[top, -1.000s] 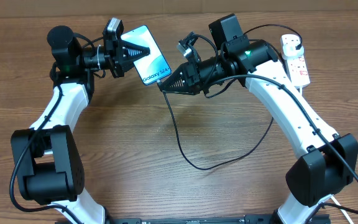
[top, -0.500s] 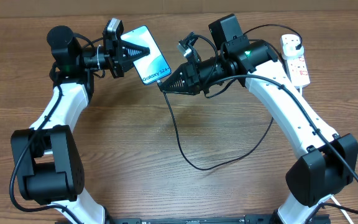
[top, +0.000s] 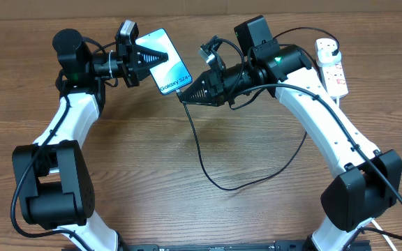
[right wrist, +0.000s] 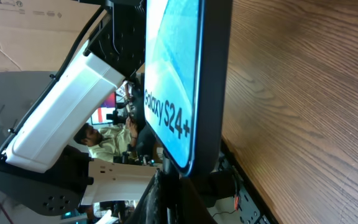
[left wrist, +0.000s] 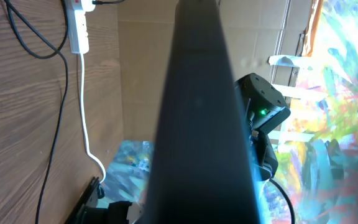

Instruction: Plug charger to phone and switch on socket

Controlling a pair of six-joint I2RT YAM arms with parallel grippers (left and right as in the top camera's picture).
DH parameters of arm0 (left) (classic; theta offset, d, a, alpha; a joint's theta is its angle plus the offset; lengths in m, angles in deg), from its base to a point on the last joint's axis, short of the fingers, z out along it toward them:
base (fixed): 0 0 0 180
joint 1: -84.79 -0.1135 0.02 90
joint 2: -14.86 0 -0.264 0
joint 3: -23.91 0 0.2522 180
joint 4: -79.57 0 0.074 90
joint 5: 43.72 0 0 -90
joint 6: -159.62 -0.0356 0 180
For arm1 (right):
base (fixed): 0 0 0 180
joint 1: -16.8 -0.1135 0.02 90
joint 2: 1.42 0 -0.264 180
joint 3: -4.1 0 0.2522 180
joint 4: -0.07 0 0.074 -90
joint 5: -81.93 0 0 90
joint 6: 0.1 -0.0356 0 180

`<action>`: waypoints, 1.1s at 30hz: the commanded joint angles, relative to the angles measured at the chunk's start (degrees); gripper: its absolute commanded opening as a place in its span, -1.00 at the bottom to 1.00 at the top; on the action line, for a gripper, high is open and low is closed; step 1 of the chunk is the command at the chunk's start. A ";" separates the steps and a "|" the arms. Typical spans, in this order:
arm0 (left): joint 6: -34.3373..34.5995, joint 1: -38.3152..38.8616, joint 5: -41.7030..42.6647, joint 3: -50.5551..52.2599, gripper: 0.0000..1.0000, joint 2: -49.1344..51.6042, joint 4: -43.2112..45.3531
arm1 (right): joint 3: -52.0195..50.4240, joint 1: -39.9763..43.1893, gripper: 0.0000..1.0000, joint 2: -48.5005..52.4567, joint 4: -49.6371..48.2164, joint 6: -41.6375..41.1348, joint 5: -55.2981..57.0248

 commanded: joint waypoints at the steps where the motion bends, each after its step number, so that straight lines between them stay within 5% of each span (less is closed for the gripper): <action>1: 0.33 0.07 1.33 -0.66 -0.92 0.09 0.66 | -0.35 0.59 -0.93 -0.98 -0.76 -0.24 -1.07; 33: 0.35 0.04 1.33 -0.66 -0.92 0.09 0.66 | -0.35 1.81 -0.93 -0.98 0.83 0.17 0.17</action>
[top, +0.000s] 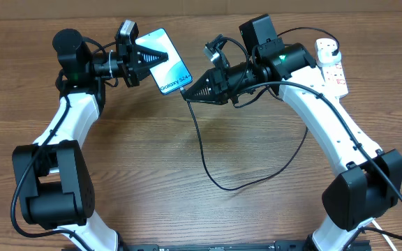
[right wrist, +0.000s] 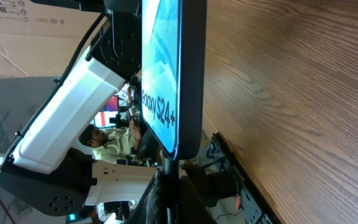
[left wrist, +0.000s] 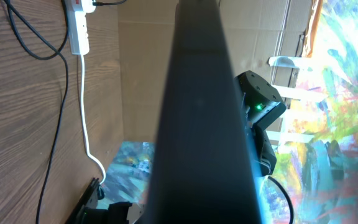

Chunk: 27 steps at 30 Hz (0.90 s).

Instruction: Plug charger to phone and switch on socket

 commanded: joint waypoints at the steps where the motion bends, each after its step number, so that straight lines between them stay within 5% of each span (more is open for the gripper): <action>1: 0.37 0.07 1.57 -0.66 -0.92 0.09 0.66 | -0.35 0.42 -0.93 -0.98 -0.22 0.15 0.61; 27: 0.33 0.04 1.57 -0.66 -0.92 0.09 0.66 | -0.35 0.09 -0.93 -0.98 2.01 0.20 -1.42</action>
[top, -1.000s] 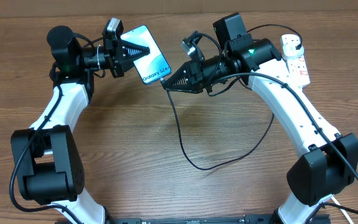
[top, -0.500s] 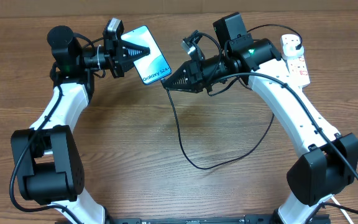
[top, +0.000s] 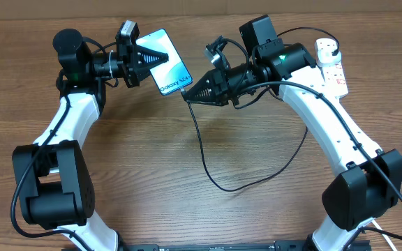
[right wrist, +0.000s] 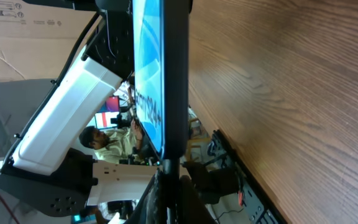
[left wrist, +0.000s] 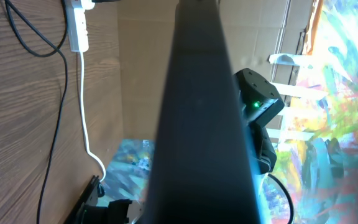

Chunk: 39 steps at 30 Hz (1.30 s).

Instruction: Plug charger to phone and switch on socket

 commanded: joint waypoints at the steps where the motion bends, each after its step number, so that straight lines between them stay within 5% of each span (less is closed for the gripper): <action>1: 0.33 0.04 1.05 -0.66 -0.92 0.09 0.63 | -0.35 0.09 -0.93 -0.98 0.24 0.33 -1.44; 39: 0.35 -0.04 1.07 -0.66 -0.92 0.09 0.61 | -0.35 -1.38 -0.93 -0.98 -2.58 -0.04 -0.46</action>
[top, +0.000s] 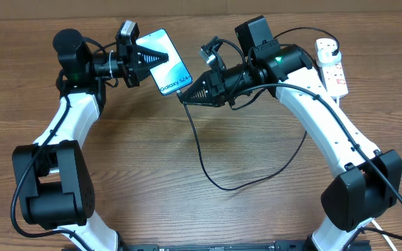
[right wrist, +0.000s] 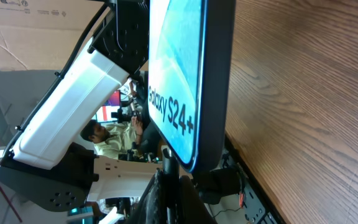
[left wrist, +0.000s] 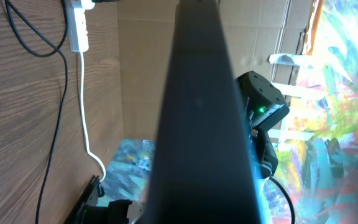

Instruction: Plug charger to phone and switch on socket

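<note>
My left gripper [top: 160, 56] is shut on a Samsung phone [top: 168, 65] with a lit blue screen, held above the far part of the table. The phone's dark edge [left wrist: 197, 124] fills the left wrist view. My right gripper [top: 184, 95] is shut on the black charger plug [right wrist: 168, 165], whose tip meets the phone's lower end [right wrist: 197, 158]; whether it is seated cannot be told. The black cable [top: 202, 157] hangs from the plug and loops over the table. A white socket strip [top: 331, 64] lies at the far right with a plug in it.
The wooden table [top: 152, 181] carries only the cable loop in its middle. A black cable [left wrist: 17, 34] and a white lead [left wrist: 87, 134] run from the socket strip [left wrist: 74, 28] along the table's far side. Cardboard stands behind the table.
My right gripper with the charger plug has shifted slightly left and turned, so the phone's screen faces the right wrist camera more. The left gripper and phone have stayed put.
Throughout, my left gripper held the phone up and my right gripper held the plug at its lower end. The right wrist's angle changed from screen-on, to nearly edge-on, and back to screen-on. The plug has stayed at the phone's end.
</note>
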Controlling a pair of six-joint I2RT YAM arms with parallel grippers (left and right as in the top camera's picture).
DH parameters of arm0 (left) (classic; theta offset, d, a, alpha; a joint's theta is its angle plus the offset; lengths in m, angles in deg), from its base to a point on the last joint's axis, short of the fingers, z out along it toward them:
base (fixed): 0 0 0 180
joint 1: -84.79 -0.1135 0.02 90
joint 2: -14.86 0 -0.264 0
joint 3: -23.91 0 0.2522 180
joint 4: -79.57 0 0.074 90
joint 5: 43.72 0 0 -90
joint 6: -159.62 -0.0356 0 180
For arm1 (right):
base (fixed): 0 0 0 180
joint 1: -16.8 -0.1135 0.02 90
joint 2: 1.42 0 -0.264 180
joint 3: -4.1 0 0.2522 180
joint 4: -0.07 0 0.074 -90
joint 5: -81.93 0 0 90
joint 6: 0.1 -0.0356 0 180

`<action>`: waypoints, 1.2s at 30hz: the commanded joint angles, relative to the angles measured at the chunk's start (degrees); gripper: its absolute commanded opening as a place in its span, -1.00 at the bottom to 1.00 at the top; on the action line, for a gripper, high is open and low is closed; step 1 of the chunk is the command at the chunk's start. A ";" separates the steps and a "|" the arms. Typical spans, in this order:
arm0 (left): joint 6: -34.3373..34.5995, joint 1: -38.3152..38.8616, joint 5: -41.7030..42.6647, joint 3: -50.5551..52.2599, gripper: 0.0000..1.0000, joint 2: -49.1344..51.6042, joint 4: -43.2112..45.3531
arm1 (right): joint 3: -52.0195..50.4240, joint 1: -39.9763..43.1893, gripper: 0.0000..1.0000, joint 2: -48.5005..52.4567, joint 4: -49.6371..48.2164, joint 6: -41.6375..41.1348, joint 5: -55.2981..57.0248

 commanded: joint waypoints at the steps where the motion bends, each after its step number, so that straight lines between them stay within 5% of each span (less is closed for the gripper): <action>1: 0.35 -0.04 1.07 -0.66 -0.91 0.09 0.61 | -0.35 -0.11 -0.93 -0.98 -0.76 -0.44 0.31; 36: 0.33 -0.07 1.07 -0.66 -0.91 0.09 0.61 | -0.35 0.85 -0.93 -0.98 -0.96 -1.25 0.46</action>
